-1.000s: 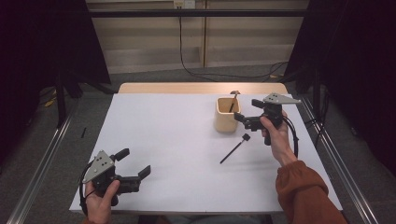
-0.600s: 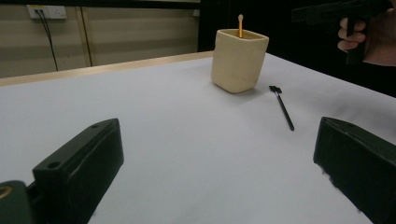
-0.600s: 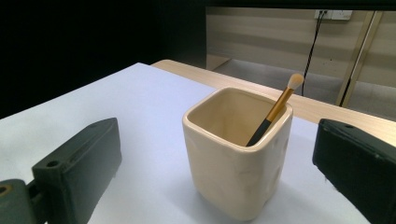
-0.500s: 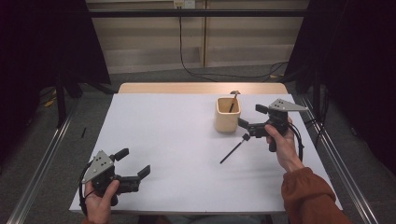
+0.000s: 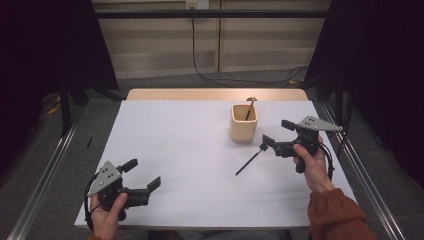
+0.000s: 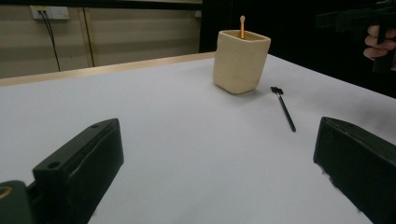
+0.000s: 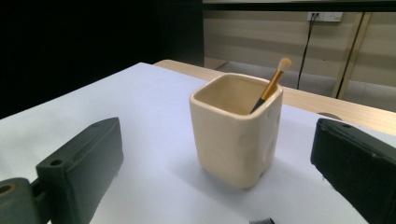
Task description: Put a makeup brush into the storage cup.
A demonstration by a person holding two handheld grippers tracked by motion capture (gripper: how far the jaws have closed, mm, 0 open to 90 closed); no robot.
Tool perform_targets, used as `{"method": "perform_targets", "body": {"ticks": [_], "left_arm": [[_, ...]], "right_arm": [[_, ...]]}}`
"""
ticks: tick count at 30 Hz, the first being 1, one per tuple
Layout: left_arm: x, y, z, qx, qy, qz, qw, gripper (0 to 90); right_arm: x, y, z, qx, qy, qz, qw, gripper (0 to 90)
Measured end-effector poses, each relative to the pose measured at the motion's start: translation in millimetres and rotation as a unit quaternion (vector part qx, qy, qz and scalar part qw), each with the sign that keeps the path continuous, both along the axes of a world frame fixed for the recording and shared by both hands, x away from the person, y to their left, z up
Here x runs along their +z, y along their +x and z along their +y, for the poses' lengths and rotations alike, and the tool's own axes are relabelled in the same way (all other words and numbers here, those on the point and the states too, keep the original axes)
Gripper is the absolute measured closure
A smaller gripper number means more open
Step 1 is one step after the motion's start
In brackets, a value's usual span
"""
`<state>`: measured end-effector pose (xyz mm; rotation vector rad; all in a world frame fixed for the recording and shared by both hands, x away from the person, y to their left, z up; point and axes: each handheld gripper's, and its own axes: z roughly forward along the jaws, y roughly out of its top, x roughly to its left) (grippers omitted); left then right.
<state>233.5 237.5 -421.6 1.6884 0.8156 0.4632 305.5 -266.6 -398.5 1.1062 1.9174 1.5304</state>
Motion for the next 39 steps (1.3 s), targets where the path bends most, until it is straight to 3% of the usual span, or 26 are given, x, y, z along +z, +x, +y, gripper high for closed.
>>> {"method": "perform_targets", "body": {"ticks": [21,39], "left_arm": [[0.5,-1.0,-1.9,-0.006,0.006,-0.005,1.0000,1.2],[-0.5,-5.2,9.8,0.017,-0.004,-0.004,0.9998,1.2]], "right_arm": [[-8.6,-41.7,-15.7,-0.003,-0.008,0.008,0.9999,2.6],[-25.2,-84.6,-30.0,-0.024,-0.006,0.024,0.9994,3.1]]}}
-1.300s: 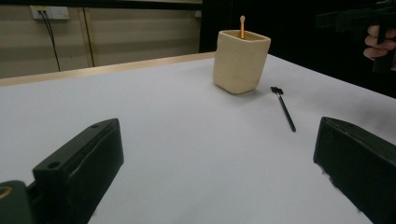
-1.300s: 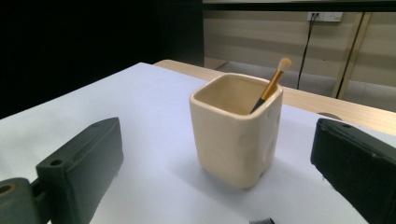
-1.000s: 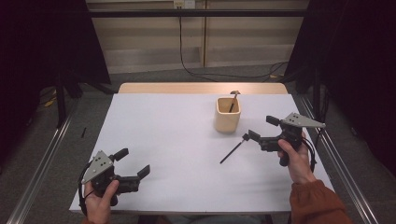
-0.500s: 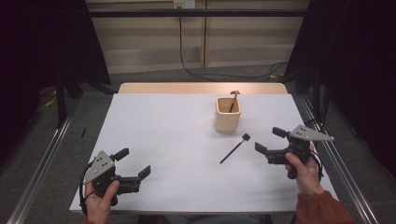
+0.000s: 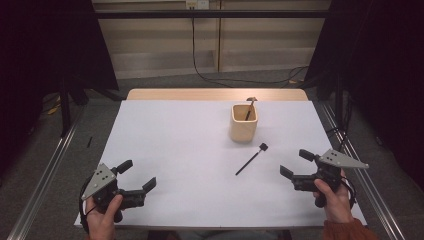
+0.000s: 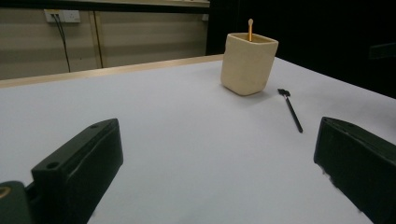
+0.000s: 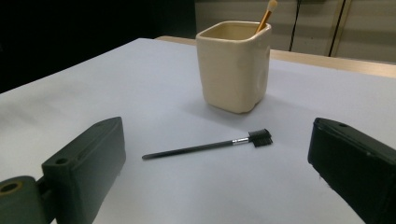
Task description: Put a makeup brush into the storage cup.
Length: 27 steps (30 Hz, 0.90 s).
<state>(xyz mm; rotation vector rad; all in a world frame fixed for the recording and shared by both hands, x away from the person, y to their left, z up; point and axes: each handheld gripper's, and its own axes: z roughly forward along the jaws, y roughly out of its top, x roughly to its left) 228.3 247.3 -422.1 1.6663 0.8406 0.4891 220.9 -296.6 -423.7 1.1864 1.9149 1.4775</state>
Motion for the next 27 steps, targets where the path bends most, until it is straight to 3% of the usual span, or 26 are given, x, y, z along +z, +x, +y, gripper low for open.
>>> {"method": "perform_targets", "body": {"ticks": [8,27], "left_arm": [[0.9,-2.2,-3.3,-0.003,0.005,-0.004,1.0000,1.3],[0.5,-1.8,-3.5,-0.009,0.007,-0.005,0.9999,1.3]], "right_arm": [[-7.0,-12.6,-5.7,-0.002,0.005,0.006,1.0000,3.1],[-3.8,-10.9,-6.4,0.006,0.012,-0.001,0.9999,2.3]]}}
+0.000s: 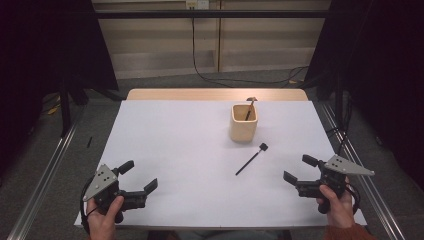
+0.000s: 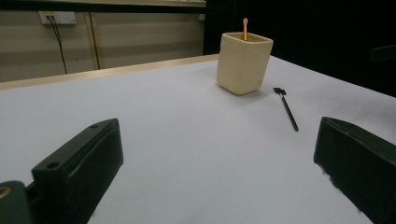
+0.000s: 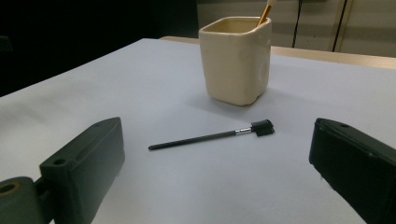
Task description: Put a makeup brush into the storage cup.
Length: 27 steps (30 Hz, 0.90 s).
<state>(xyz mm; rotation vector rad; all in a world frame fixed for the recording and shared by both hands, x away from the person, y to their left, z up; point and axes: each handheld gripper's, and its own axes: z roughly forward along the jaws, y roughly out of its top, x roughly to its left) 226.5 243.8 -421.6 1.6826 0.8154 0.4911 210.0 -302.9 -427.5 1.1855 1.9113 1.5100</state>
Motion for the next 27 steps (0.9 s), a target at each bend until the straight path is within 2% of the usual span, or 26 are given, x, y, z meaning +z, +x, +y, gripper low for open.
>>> {"method": "perform_targets", "body": {"ticks": [9,15,27], "left_arm": [[0.7,-0.2,0.4,0.004,-0.001,0.000,1.0000,1.3],[0.9,-1.3,-1.4,0.002,0.001,-0.002,1.0000,1.3],[0.1,-0.4,-1.6,0.000,-0.001,0.001,1.0000,1.3]], "right_arm": [[3.6,8.3,-0.2,0.003,0.000,-0.008,1.0000,2.2],[10.9,18.1,7.2,0.020,-0.009,-0.011,0.9997,2.2],[24.5,49.7,21.3,0.040,-0.013,-0.014,0.9990,1.9]]}}
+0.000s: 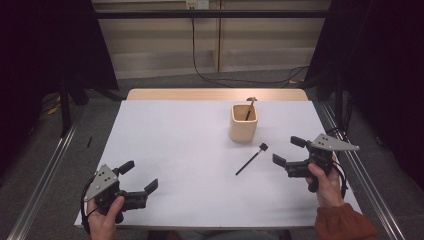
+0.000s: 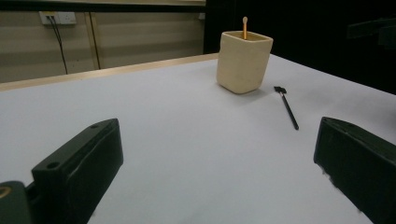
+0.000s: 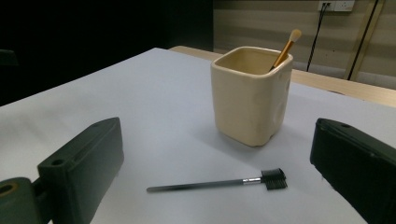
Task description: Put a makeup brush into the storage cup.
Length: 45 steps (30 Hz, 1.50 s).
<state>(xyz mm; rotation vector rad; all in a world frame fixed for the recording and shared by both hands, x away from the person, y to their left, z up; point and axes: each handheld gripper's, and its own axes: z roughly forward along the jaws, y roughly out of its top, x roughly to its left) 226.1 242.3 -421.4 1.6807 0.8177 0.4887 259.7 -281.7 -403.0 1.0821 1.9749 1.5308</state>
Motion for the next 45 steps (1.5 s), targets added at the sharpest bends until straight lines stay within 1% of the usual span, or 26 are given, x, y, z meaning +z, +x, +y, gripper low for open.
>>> {"method": "perform_targets", "body": {"ticks": [3,5,12,18,22,25,28,32,34,36,38,39,40,42,43,44,45], "left_arm": [[0.0,0.4,0.8,-0.001,0.001,0.000,1.0000,1.3],[0.0,0.4,1.0,0.000,0.001,0.000,1.0000,1.3],[-0.3,0.9,0.4,-0.002,0.002,0.000,1.0000,1.3],[-0.3,0.5,0.4,-0.001,0.002,-0.001,1.0000,1.3],[-0.3,0.7,0.8,-0.002,0.002,-0.001,1.0000,1.2],[-0.3,0.7,0.6,-0.002,0.002,-0.002,1.0000,1.3],[-0.3,0.7,0.7,-0.002,0.002,-0.002,1.0000,1.2],[-0.4,1.0,0.8,-0.003,0.003,-0.002,1.0000,1.3],[-0.4,1.1,0.7,-0.003,0.003,-0.001,1.0000,1.2],[-0.4,1.1,0.3,-0.002,0.003,-0.001,1.0000,1.3],[-0.4,1.1,0.4,-0.003,0.002,-0.001,1.0000,1.2],[-0.4,1.2,0.5,-0.003,0.003,-0.001,1.0000,1.3],[-0.5,1.2,0.6,-0.003,0.003,-0.001,1.0000,1.2],[-0.5,1.1,0.8,-0.003,0.003,-0.001,1.0000,1.2],[-0.5,1.1,0.7,-0.002,0.003,-0.001,1.0000,1.2],[-0.5,1.2,0.6,-0.003,0.003,-0.001,1.0000,1.3],[-0.5,1.1,0.6,-0.003,0.003,-0.001,1.0000,1.2]], "right_arm": [[1.9,9.5,2.8,0.006,0.006,0.004,1.0000,1.9],[2.9,15.1,5.4,0.009,0.006,0.010,0.9999,1.9],[6.6,31.9,14.2,0.027,0.003,0.017,0.9995,1.9],[13.7,44.1,20.6,0.030,-0.003,0.011,0.9995,2.0],[18.0,51.6,22.7,0.035,-0.007,0.012,0.9993,2.0],[18.2,57.2,24.4,0.039,-0.011,0.015,0.9990,2.5],[15.8,61.9,25.6,0.048,-0.011,0.026,0.9984,2.8],[15.0,64.7,25.3,0.059,-0.019,0.038,0.9973,5.1],[15.7,65.7,24.8,0.059,-0.024,0.044,0.9970,6.0],[16.2,67.5,24.2,0.063,-0.029,0.054,0.9961,6.4],[16.0,69.4,23.9,0.067,-0.029,0.064,0.9953,9.3],[15.6,70.2,24.0,0.069,-0.034,0.067,0.9948,9.5],[15.3,70.9,24.2,0.078,-0.036,0.073,0.9937,9.5],[14.3,72.2,24.5,0.091,-0.040,0.084,0.9914,9.2],[14.0,72.4,25.0,0.091,-0.043,0.087,0.9910,7.1],[13.9,72.3,25.8,0.087,-0.051,0.089,0.9909,2.9],[13.9,72.6,26.1,0.088,-0.058,0.088,0.9905,2.9]]}}
